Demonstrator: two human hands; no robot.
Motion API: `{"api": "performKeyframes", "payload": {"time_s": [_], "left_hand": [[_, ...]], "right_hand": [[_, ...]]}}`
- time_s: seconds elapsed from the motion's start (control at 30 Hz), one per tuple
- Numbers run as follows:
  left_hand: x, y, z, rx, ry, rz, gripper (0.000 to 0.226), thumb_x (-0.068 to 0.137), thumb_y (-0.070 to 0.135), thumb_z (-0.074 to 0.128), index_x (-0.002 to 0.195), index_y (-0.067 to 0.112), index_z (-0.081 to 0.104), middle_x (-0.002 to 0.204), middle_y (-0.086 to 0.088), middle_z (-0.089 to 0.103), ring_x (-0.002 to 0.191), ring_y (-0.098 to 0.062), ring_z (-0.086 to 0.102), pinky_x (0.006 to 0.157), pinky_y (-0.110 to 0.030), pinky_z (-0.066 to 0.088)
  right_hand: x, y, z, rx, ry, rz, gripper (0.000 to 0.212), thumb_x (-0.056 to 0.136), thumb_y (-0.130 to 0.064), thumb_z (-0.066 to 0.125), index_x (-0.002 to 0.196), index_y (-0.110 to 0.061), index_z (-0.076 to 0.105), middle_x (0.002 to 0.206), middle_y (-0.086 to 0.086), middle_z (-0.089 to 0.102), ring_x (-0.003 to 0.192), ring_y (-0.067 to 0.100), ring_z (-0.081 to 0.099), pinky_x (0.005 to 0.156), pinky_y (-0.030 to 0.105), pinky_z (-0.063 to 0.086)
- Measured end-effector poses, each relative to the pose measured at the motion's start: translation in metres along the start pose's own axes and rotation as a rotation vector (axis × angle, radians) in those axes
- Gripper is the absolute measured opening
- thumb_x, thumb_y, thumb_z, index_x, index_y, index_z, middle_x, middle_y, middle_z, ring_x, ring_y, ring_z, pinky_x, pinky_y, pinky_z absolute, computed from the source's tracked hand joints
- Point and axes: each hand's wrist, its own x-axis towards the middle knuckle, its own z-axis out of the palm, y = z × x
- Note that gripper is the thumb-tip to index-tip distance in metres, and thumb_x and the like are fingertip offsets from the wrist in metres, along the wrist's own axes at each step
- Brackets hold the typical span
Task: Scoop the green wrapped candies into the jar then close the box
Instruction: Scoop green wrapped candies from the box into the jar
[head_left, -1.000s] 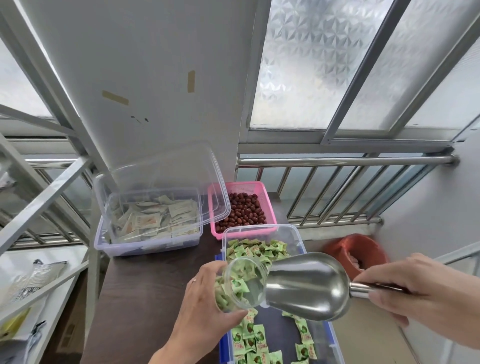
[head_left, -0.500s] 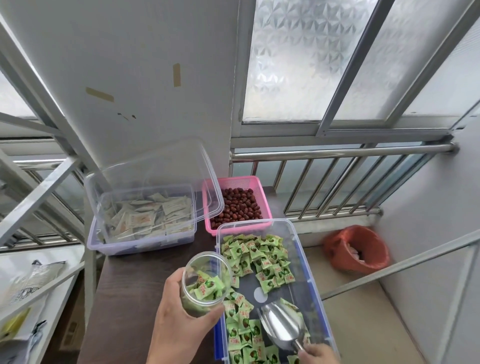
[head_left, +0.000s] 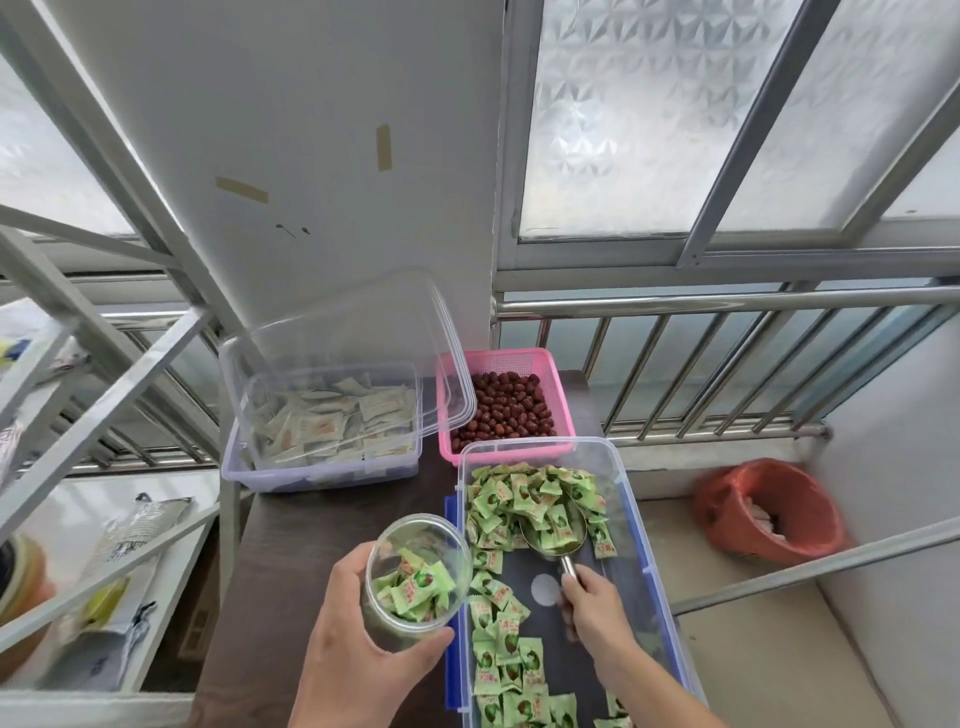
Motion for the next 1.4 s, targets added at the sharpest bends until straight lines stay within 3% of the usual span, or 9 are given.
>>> {"api": "performKeyframes", "payload": {"time_s": [0.5,0.67,0.7,0.8,0.9,1.03,1.17,1.3,1.4], "left_hand": [[0.006,0.003,0.01,0.03,-0.033,0.01,0.092,0.041,0.042,0.09,0.116,0.058,0.039,0.121,0.032,0.051,0.108,0.002,0.056,0.082,-0.019,0.045],[0.016,-0.001,0.015,0.089,-0.065,0.084,0.092,0.044,0.05,0.088,0.123,0.046,0.042,0.119,0.024,0.056,0.109,-0.009,0.056,0.09,-0.033,0.049],[0.019,-0.001,0.015,0.105,-0.073,0.097,0.092,0.046,0.051,0.088,0.124,0.045,0.041,0.119,0.024,0.055,0.11,-0.01,0.055,0.091,-0.036,0.05],[0.026,0.0,0.016,0.126,-0.091,0.13,0.089,0.049,0.051,0.086,0.125,0.046,0.039,0.119,0.025,0.053,0.11,-0.01,0.051,0.095,-0.039,0.048],[0.031,0.007,0.015,0.16,-0.111,0.187,0.084,0.052,0.051,0.082,0.123,0.048,0.037,0.12,0.029,0.047,0.109,-0.006,0.045,0.098,-0.036,0.043],[0.033,0.019,0.014,0.189,-0.152,0.247,0.082,0.055,0.052,0.08,0.117,0.061,0.027,0.121,0.034,0.04,0.109,0.011,0.032,0.098,-0.029,0.035],[0.036,0.026,0.015,0.201,-0.176,0.275,0.081,0.053,0.057,0.075,0.123,0.049,0.034,0.122,0.029,0.044,0.119,0.027,0.017,0.102,-0.031,0.035],[0.036,0.03,0.017,0.19,-0.188,0.284,0.081,0.052,0.054,0.069,0.127,0.039,0.041,0.12,0.031,0.042,0.12,0.027,0.016,0.104,-0.034,0.038],[0.033,0.031,0.019,0.193,-0.199,0.3,0.08,0.053,0.056,0.071,0.125,0.043,0.037,0.12,0.034,0.041,0.12,0.027,0.015,0.102,-0.033,0.037]], "right_hand": [[-0.048,0.007,-0.039,0.105,-0.16,-0.15,0.031,0.102,-0.018,0.049,0.077,-0.002,0.056,0.043,-0.006,0.047,0.036,0.009,0.036,0.039,0.021,0.027],[-0.096,-0.002,-0.079,0.154,-0.231,-0.239,0.018,0.102,-0.009,0.052,0.11,-0.007,0.068,0.057,0.001,0.053,0.041,0.009,0.034,0.039,0.017,0.025],[-0.108,-0.009,-0.088,0.178,-0.252,-0.244,0.022,0.096,-0.017,0.062,0.114,-0.009,0.07,0.059,0.004,0.052,0.042,0.008,0.035,0.038,0.016,0.027],[-0.14,-0.034,-0.118,0.25,-0.337,-0.222,0.072,0.053,-0.049,0.093,0.112,-0.012,0.077,0.059,0.011,0.047,0.039,0.007,0.037,0.035,0.01,0.031],[-0.175,-0.071,-0.146,0.076,-0.46,-0.28,0.075,0.056,-0.057,0.089,0.117,-0.017,0.074,0.062,0.014,0.045,0.041,0.007,0.037,0.037,0.011,0.032],[-0.208,-0.125,-0.163,-0.181,-0.522,-0.31,0.052,0.077,-0.053,0.073,0.121,-0.026,0.072,0.06,0.004,0.056,0.04,0.007,0.035,0.037,0.013,0.031],[-0.223,-0.161,-0.16,-0.372,-0.482,-0.294,0.065,0.071,-0.067,0.073,0.121,-0.025,0.072,0.06,0.001,0.056,0.037,0.005,0.035,0.036,0.013,0.029],[-0.229,-0.194,-0.146,-0.631,-0.434,-0.248,0.027,0.096,-0.032,0.059,0.112,-0.016,0.074,0.061,-0.001,0.056,0.038,0.005,0.036,0.037,0.015,0.029],[-0.234,-0.211,-0.136,-0.898,-0.355,-0.301,0.023,0.101,-0.02,0.053,0.103,-0.006,0.072,0.059,0.003,0.062,0.037,0.002,0.041,0.037,0.009,0.032]]}}
